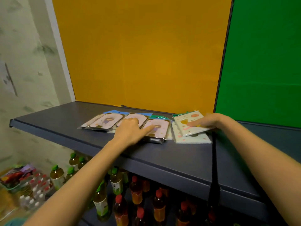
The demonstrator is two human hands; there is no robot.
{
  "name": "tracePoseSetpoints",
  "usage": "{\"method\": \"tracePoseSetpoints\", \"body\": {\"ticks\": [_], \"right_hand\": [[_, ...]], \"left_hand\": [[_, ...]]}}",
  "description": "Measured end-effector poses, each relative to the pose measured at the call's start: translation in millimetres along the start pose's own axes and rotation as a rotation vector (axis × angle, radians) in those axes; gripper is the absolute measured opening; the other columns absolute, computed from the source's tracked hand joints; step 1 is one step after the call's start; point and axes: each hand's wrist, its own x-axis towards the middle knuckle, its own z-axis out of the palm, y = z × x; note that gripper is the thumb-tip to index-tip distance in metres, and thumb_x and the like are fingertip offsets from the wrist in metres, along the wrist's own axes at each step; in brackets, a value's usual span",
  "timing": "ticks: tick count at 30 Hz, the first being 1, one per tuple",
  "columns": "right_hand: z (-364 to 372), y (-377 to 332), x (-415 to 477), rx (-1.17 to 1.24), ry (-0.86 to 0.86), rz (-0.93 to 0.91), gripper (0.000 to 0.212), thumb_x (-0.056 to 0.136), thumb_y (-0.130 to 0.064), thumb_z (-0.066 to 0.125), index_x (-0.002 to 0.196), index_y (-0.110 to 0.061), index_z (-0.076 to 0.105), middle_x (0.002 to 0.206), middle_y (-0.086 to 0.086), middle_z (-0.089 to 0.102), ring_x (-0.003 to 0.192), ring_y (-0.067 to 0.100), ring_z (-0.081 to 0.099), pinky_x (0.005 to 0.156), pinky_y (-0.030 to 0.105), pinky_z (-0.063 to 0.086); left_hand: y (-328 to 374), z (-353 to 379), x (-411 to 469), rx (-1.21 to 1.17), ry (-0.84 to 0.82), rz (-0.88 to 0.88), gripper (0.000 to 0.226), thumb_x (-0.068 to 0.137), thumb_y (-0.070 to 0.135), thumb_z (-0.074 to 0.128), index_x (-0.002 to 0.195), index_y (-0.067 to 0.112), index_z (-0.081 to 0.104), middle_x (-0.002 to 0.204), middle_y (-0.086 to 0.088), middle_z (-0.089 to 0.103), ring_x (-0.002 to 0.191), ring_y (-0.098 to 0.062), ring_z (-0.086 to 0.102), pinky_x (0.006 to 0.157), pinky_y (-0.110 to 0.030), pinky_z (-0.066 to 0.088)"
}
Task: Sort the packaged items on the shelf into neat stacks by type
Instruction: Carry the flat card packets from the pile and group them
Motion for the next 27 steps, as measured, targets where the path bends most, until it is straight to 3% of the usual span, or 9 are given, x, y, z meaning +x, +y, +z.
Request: {"method": "tracePoseSetpoints", "body": {"ticks": [3,5,8,11,16,19,21,24,27], "right_hand": [[1.4,2.3,4.1,0.022,0.108,-0.014,0.076,0.084,-0.049,0.059,0.14,-0.002,0.036,0.146,0.013,0.04,0.129,0.029,0.042,0.104,0.037,0.036],[-1.2,0.7,4.1,0.068,0.171,-0.014,0.066,0.085,-0.044,0.062,0.132,0.0,0.046,0.127,0.013,0.054,0.106,0.025,0.052,0.081,0.029,0.045],[-5.1,1.9,5.8,0.152,0.214,-0.002,0.049,0.085,-0.033,0.065,0.117,0.002,0.055,0.103,0.009,0.063,0.078,0.017,0.056,0.055,0.021,0.041],[-1.9,3.0,-1.0,0.227,0.269,0.016,0.045,0.083,-0.031,0.068,0.115,-0.002,0.055,0.106,0.009,0.066,0.084,0.019,0.061,0.06,0.024,0.047],[1.4,3.0,-24.3,0.317,0.404,0.079,0.03,0.08,-0.029,0.069,0.098,-0.005,0.063,0.112,0.013,0.069,0.103,0.027,0.065,0.093,0.042,0.052],[8.9,5.8,-43.3,0.383,0.489,0.134,0.036,0.081,-0.028,0.068,0.107,-0.003,0.062,0.112,0.012,0.068,0.103,0.028,0.065,0.092,0.04,0.053],[17.8,12.5,-56.8,0.454,0.54,0.16,0.027,0.081,-0.025,0.067,0.1,-0.007,0.059,0.113,0.012,0.068,0.104,0.028,0.064,0.093,0.041,0.052],[32.6,25.2,-83.1,0.533,0.638,0.191,0.022,0.083,-0.023,0.065,0.094,-0.01,0.052,0.113,0.009,0.063,0.108,0.028,0.061,0.095,0.041,0.049],[37.1,45.8,-115.2,0.613,0.711,0.221,0.014,0.084,-0.019,0.064,0.083,-0.012,0.051,0.118,0.015,0.064,0.103,0.027,0.061,0.086,0.037,0.049]], "left_hand": [[11.5,7.8,12.3,0.085,-0.13,-0.034,0.104,0.064,0.088,0.037,0.122,0.003,0.056,0.131,-0.016,0.051,0.121,-0.032,0.046,0.097,-0.043,0.04],[16.6,10.2,21.2,0.16,-0.234,-0.035,0.116,0.058,0.09,0.039,0.138,0.006,0.043,0.145,-0.016,0.039,0.132,-0.033,0.036,0.106,-0.047,0.034],[19.1,9.4,39.4,0.165,-0.361,0.003,0.119,0.052,0.091,0.044,0.136,0.007,0.043,0.142,-0.014,0.046,0.127,-0.033,0.044,0.105,-0.045,0.04],[17.6,5.0,48.2,0.147,-0.446,0.053,0.11,0.059,0.085,0.05,0.136,0.008,0.043,0.142,-0.012,0.048,0.125,-0.03,0.049,0.102,-0.038,0.043],[9.6,-3.3,53.6,-0.135,-0.416,0.063,0.103,0.064,0.063,0.07,0.137,-0.002,0.036,0.14,-0.009,0.048,0.116,-0.026,0.052,0.079,-0.028,0.039],[7.1,-10.9,52.2,-0.289,-0.32,0.088,0.098,0.068,0.045,0.077,0.135,-0.005,0.026,0.137,-0.015,0.046,0.121,-0.031,0.049,0.082,-0.035,0.042],[7.2,-18.1,51.4,-0.425,-0.235,0.16,0.072,0.071,0.031,0.079,0.118,0.0,0.035,0.128,-0.019,0.051,0.114,-0.033,0.053,0.086,-0.043,0.048],[11.9,-26.1,49.0,-0.649,-0.326,0.249,0.045,0.078,0.012,0.073,0.106,0.008,0.038,0.114,-0.013,0.058,0.102,-0.029,0.061,0.084,-0.045,0.053],[35.9,-29.5,35.7,-0.932,-0.438,0.296,0.028,0.081,0.003,0.065,0.1,0.01,0.046,0.097,-0.008,0.065,0.079,-0.019,0.064,0.067,-0.032,0.053]]}}
